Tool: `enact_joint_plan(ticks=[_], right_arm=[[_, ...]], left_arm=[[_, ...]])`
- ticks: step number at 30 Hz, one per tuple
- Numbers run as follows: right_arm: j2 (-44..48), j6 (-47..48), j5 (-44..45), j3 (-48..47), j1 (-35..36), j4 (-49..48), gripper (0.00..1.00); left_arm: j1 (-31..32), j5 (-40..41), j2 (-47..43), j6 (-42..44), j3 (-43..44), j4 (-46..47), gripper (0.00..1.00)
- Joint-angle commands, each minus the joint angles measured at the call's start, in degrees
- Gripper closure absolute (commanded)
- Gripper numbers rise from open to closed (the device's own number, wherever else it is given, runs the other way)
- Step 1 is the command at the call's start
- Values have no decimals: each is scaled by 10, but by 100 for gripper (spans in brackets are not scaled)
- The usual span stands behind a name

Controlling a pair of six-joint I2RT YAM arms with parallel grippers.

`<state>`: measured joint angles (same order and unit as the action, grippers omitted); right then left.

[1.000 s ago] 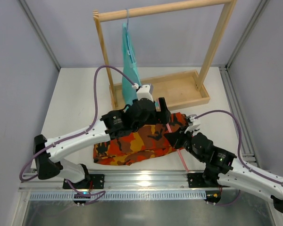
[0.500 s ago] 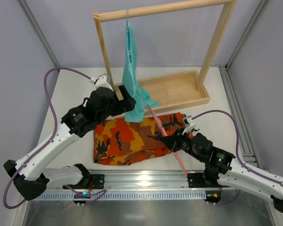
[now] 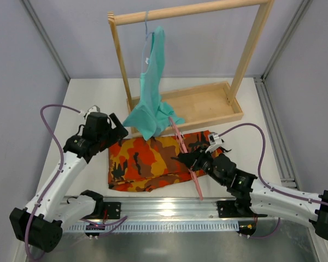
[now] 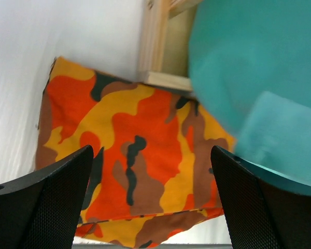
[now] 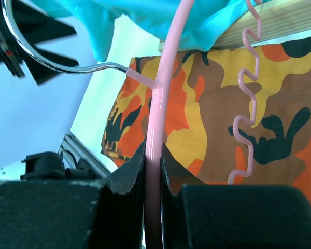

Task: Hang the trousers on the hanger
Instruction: Pass the hanger from the left arm to the right

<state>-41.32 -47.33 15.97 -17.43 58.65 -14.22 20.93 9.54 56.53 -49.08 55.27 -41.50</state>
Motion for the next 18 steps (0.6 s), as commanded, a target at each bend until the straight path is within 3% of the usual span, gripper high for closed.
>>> enact_joint_plan(ticks=[1,12,18], right_arm=[[-11,-29,53,-2,0,-118,96],[-101,-82,88,18,-1,-261,96],[-138,-121,92,84,-1,-350,96]], left_arm=[[-28,-43,-20,11,-36,26,6],[-47,18,-89,-34,-162,46,9],[-47,58,-114,-59,-220,60,13]])
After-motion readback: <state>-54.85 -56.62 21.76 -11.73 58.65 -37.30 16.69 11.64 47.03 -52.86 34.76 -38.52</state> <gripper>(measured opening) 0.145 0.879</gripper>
